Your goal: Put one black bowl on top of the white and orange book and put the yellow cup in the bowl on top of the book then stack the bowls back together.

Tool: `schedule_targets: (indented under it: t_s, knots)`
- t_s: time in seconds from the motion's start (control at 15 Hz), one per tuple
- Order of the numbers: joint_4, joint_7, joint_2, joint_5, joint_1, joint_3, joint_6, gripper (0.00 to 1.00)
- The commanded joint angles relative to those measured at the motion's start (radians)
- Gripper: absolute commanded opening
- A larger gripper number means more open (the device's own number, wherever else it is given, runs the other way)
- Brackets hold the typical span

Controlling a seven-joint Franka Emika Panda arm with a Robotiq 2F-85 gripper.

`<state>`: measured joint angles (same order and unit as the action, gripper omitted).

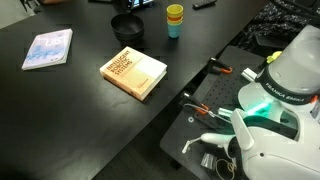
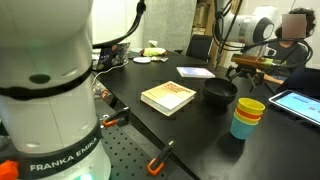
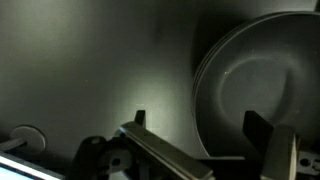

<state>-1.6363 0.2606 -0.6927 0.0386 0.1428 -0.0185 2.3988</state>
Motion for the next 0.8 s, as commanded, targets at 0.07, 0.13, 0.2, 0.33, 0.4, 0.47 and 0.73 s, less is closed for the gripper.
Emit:
schedule_targets:
  t_s: [0.07, 0.13, 0.2, 0.33, 0.4, 0.47, 0.73]
  knots:
    - [0.034, 0.071, -0.031, -0.014, 0.026, 0.038, -0.022, 1.00]
    - [0.034, 0.081, -0.033, -0.015, 0.028, 0.044, -0.020, 1.00]
    - [0.033, 0.091, -0.034, -0.014, 0.028, 0.048, -0.021, 0.75]
    - [0.037, 0.100, -0.042, -0.014, 0.028, 0.052, -0.019, 0.66]
    - [0.038, 0.104, -0.043, -0.014, 0.028, 0.053, -0.020, 0.58]
    - [0.035, 0.107, -0.042, -0.014, 0.028, 0.054, -0.020, 0.49]
    - [0.026, 0.126, -0.031, -0.004, 0.026, 0.053, -0.019, 0.20]
